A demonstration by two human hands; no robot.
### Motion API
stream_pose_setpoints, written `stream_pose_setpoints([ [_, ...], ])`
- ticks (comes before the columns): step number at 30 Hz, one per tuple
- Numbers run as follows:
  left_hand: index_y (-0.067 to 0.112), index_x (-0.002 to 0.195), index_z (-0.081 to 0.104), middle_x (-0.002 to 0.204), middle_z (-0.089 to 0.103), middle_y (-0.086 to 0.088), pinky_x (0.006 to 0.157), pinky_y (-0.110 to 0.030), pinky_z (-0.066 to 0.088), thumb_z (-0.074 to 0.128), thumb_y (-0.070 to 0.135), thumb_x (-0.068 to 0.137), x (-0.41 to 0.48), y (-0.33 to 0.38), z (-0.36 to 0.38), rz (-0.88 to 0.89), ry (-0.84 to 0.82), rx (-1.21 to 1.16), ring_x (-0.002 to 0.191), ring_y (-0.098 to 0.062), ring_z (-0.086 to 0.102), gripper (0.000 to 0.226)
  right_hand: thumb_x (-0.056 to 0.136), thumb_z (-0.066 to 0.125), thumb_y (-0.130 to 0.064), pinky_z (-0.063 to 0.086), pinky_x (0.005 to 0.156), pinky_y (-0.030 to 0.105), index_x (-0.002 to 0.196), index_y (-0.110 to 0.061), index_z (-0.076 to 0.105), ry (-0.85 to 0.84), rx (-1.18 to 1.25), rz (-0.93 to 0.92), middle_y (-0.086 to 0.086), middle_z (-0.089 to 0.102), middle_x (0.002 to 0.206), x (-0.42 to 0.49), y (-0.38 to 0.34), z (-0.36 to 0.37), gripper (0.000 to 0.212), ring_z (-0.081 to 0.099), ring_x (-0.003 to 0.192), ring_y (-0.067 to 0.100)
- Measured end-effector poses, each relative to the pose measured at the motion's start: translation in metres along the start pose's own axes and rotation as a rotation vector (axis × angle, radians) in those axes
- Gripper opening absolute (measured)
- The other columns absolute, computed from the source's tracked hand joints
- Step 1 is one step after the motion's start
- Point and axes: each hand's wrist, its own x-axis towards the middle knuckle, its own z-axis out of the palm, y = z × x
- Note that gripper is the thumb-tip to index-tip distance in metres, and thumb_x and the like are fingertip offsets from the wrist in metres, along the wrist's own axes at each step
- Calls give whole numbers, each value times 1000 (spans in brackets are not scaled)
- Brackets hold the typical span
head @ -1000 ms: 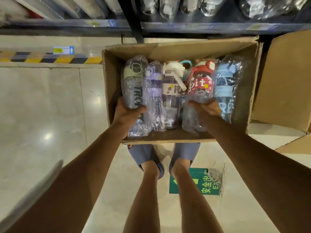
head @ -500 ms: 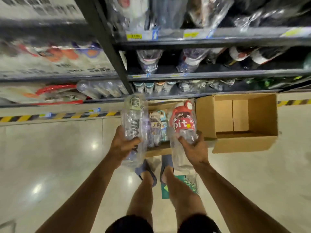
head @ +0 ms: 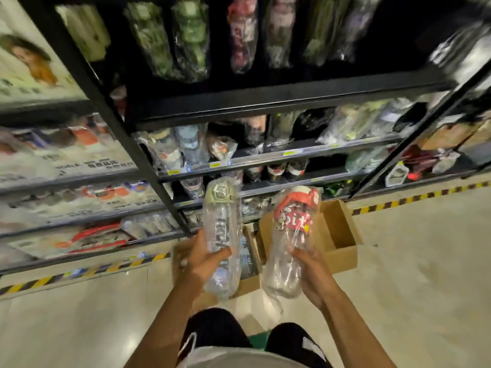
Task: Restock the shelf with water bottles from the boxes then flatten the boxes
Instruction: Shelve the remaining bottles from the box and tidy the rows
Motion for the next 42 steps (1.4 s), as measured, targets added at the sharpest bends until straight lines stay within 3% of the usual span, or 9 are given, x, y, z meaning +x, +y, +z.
stream_pose_setpoints([
  [3,35,136,41,112,58,25,88,-21,48,77,7,90,-37,23,55,24,-21,-40,109,-6,61,65,90,76,-14,59,89,52,140,-6,57,-67,68,-16,29,66,129,-33,-25,-52,54,68,115,44],
  [8,30,149,43,127,68,10,108,-51,49,82,20,83,-93,50,154,62,-58,-141,118,-18,66,77,70,94,-17,53,99,63,144,-15,51,-94,65,-48,28,64,133,-74,-63,-147,86,65,120,47],
  [12,32,154,37,131,59,17,114,-50,42,81,25,82,-114,72,223,118,-67,-182,127,-18,56,84,70,94,-34,58,92,63,140,-25,53,86,-21,-176,20,70,125,-88,-96,-193,82,71,109,41],
  [16,34,139,46,119,62,20,87,-29,50,79,17,86,-106,94,274,162,-69,-171,108,-1,59,64,72,79,-64,60,90,59,142,-39,50,171,-67,-285,8,72,123,-87,-132,-223,80,73,108,32],
  [21,39,126,41,112,55,28,82,-23,45,76,11,89,-73,124,323,190,-91,-210,101,9,52,59,90,66,-50,60,89,55,139,-24,50,195,110,-278,24,68,123,-47,-178,-252,58,69,109,43],
  [24,40,130,50,116,69,22,85,-23,49,80,15,86,-37,141,345,214,-115,-225,112,0,63,58,99,60,-31,60,87,53,142,-27,51,170,91,-330,20,69,123,-13,-210,-271,44,71,107,39],
  [31,38,145,47,131,67,20,106,-36,47,85,21,82,64,209,397,286,-183,-248,122,-2,63,76,82,83,-13,62,75,35,141,-24,55,100,-13,-412,11,73,124,59,-306,-317,66,74,107,29],
  [38,31,147,50,135,66,10,99,-32,53,79,12,89,161,275,442,363,-198,-224,122,-9,65,67,83,80,-13,58,94,57,137,-23,59,41,-69,-416,14,73,124,135,-395,-347,59,71,111,37],
  [42,37,146,48,139,63,14,100,-35,52,81,26,83,196,311,466,377,-205,-206,126,-11,62,72,88,78,-10,60,90,50,134,-24,60,64,-99,-459,10,75,120,172,-439,-356,52,74,105,30],
])
